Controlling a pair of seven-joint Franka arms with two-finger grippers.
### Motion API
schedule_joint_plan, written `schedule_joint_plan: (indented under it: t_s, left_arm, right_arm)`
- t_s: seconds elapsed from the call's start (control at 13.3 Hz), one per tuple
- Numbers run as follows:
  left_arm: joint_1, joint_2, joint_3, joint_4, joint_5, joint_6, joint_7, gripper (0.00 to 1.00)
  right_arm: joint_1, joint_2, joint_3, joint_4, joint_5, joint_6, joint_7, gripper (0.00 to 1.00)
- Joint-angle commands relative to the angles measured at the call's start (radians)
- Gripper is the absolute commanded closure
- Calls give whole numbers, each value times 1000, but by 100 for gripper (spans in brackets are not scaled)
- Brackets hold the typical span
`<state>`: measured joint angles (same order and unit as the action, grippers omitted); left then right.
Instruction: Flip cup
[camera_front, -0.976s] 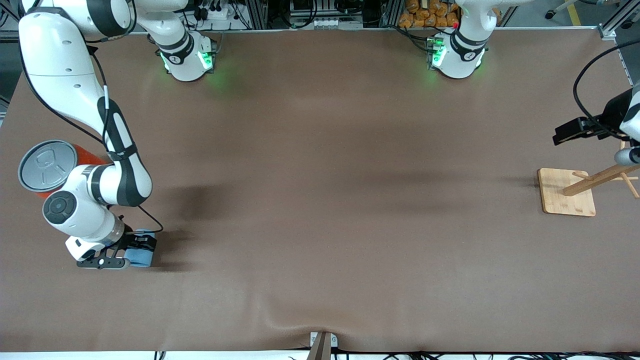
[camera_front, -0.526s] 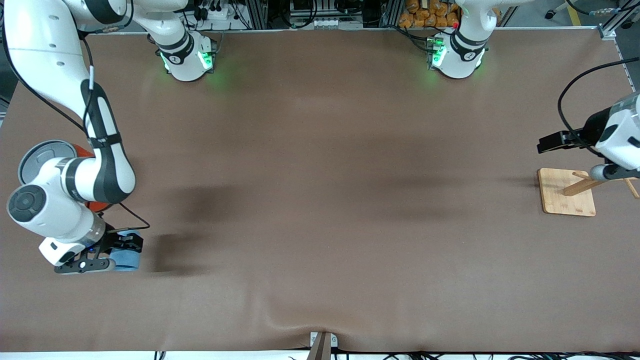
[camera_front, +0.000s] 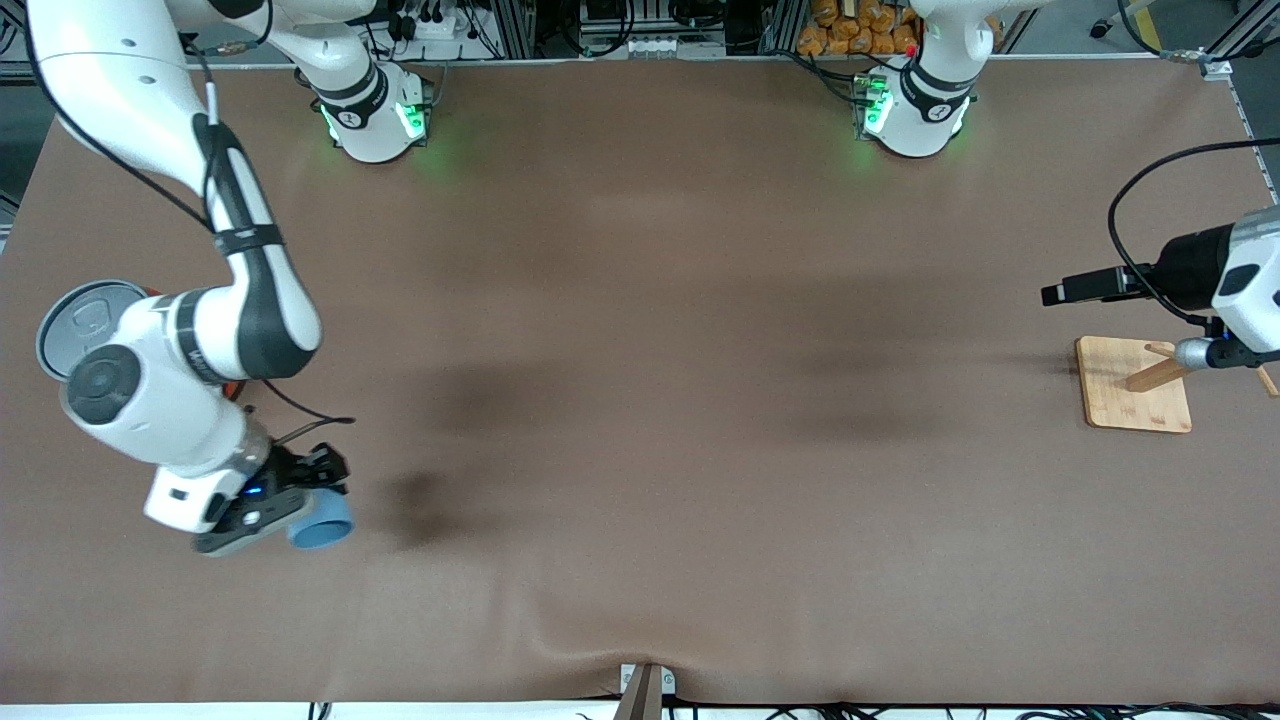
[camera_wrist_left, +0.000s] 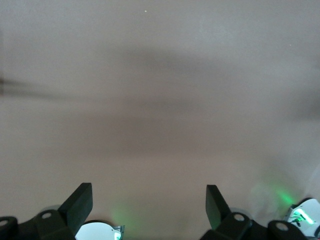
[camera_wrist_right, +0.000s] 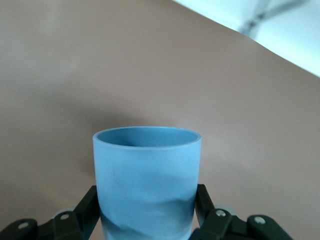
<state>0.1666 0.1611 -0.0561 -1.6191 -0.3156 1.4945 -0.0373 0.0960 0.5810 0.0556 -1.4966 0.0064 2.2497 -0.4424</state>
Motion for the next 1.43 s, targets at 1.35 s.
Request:
schedule_joint_plan:
  t_s: [1.35]
  left_arm:
    - [86, -5, -103, -341, -276, 214, 324, 0]
  right_arm:
    - [537, 161, 73, 70, -5, 25, -427, 43]
